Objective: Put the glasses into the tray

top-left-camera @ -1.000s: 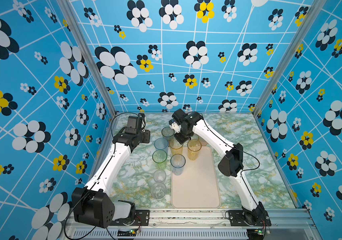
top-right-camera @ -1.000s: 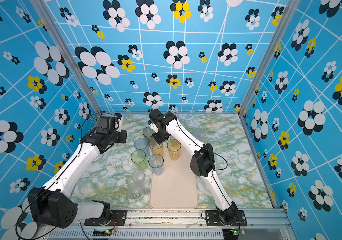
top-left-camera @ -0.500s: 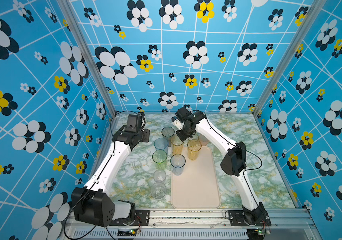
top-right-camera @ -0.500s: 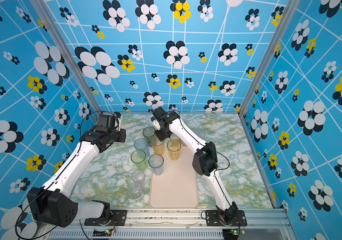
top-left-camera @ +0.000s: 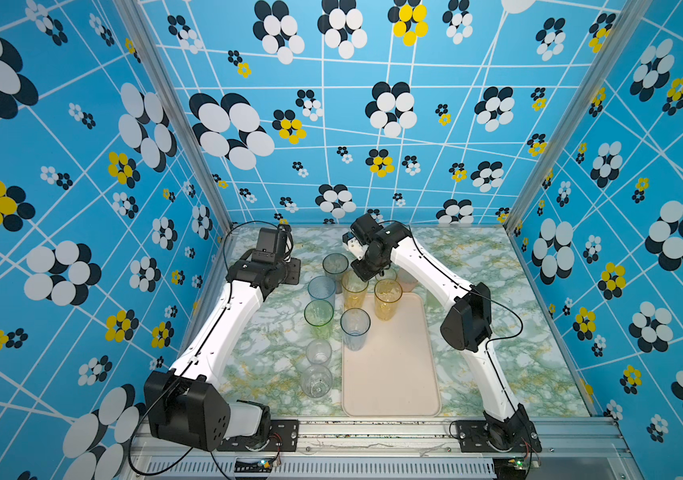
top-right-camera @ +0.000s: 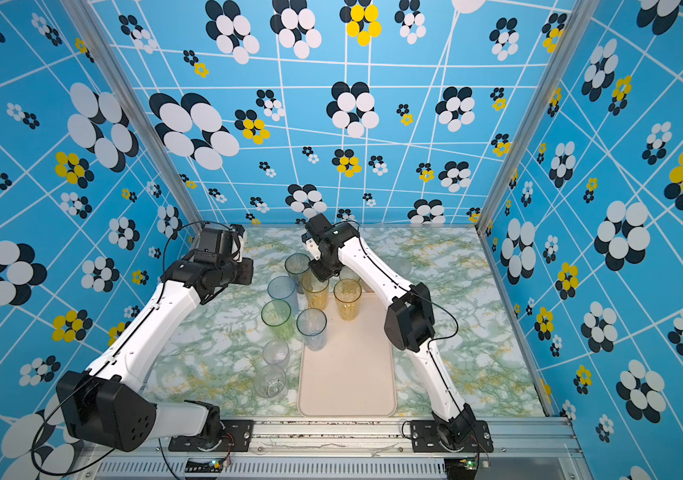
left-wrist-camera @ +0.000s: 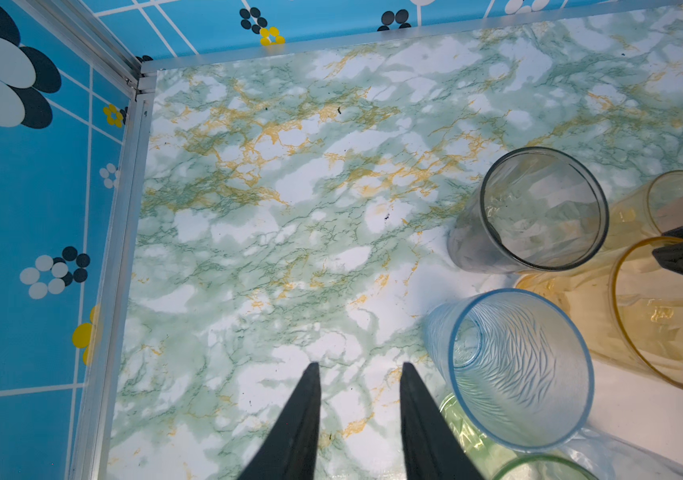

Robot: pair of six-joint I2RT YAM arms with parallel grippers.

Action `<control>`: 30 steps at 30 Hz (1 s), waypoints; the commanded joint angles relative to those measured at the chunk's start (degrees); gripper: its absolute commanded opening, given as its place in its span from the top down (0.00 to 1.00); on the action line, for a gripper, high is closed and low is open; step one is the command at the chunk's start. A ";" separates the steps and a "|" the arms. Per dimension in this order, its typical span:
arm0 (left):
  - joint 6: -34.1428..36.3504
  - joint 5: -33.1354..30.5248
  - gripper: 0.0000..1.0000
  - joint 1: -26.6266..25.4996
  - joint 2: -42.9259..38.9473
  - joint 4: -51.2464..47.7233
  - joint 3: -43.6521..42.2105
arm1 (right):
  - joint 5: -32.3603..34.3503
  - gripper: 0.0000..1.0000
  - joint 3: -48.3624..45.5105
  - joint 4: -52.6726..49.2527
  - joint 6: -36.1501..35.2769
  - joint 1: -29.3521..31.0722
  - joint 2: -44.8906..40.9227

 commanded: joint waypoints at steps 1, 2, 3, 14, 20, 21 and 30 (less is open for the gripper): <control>0.94 -0.57 0.66 -0.51 0.20 -0.75 1.70 | -1.27 0.81 -0.70 0.48 0.46 -0.11 -0.33; 0.94 -0.58 0.66 -0.47 0.20 -0.78 1.63 | -1.29 0.79 -0.73 0.48 0.48 -0.13 -0.46; 0.94 -0.58 0.66 -0.53 0.13 -0.64 1.59 | -1.29 0.77 -0.70 0.48 0.56 -0.12 -0.63; 0.85 -0.65 0.66 -0.85 -0.56 -0.03 0.98 | 0.59 0.65 -1.05 1.97 1.27 -0.10 -6.22; 0.50 -0.56 0.66 -1.26 -1.72 1.55 -1.08 | 0.77 0.63 -6.52 2.64 1.69 -0.10 -15.15; 0.50 -0.48 0.66 -1.37 -1.88 1.61 -1.35 | 0.50 0.63 -8.70 2.59 1.86 -0.10 -16.77; 0.93 -0.48 0.66 -1.65 -2.78 2.60 -3.05 | -2.39 0.71 -31.37 3.16 4.37 4.40 -32.89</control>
